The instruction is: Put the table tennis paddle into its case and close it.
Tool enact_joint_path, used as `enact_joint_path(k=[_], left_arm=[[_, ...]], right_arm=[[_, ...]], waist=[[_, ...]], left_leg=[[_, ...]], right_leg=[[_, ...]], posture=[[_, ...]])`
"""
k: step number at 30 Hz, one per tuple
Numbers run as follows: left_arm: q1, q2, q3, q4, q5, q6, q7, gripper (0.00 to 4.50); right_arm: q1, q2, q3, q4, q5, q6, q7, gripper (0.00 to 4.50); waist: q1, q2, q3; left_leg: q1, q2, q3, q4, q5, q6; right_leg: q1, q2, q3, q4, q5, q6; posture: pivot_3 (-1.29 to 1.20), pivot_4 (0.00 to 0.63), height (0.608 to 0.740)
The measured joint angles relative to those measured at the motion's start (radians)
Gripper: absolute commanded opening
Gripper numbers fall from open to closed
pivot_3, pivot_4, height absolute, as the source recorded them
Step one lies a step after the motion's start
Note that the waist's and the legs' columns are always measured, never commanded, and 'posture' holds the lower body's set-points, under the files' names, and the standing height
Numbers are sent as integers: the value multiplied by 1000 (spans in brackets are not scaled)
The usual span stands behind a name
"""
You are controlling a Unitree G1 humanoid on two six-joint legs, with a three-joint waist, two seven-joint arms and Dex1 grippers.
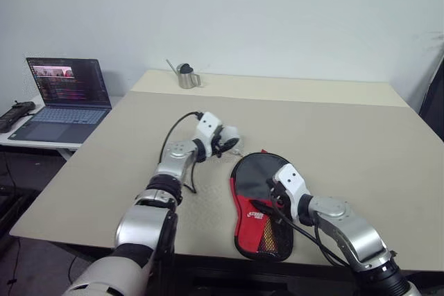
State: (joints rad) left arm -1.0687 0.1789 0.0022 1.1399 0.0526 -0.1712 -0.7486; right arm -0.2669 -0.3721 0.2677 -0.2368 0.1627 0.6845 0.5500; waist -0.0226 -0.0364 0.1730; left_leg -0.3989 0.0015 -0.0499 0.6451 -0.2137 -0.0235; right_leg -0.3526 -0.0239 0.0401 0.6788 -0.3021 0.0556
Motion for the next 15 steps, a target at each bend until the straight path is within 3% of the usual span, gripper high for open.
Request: enact_joint_path(k=[6, 12, 15], left_arm=[[-165, -107, -93, 98, 87, -55, 45, 2718], [-193, -200, -162, 201, 174, -47, 131, 2718], [-203, -223, -193, 208, 216, -45, 153, 3693]], right_arm=[[-28, -1, -21, 46, 4, -15, -9, 4500], [-2, -1, -38, 29, 4, -21, -29, 4500], [17, 0, -39, 6, 4, -20, -47, 4500]], waist=[[-4, 0, 0], [-4, 0, 0], [-4, 0, 0]], left_leg=[[-1, -1, 1, -2, 0, 0], [-3, -6, 1, -9, 0, 0], [-3, -7, 2, -12, 0, 0]], right_leg=[[0, 0, 1, -4, -1, 0], [-4, -2, 1, -6, -1, 1], [-4, -3, 1, -7, -2, 2]], posture=[[0, 150, 740], [0, 150, 740], [0, 150, 740]])
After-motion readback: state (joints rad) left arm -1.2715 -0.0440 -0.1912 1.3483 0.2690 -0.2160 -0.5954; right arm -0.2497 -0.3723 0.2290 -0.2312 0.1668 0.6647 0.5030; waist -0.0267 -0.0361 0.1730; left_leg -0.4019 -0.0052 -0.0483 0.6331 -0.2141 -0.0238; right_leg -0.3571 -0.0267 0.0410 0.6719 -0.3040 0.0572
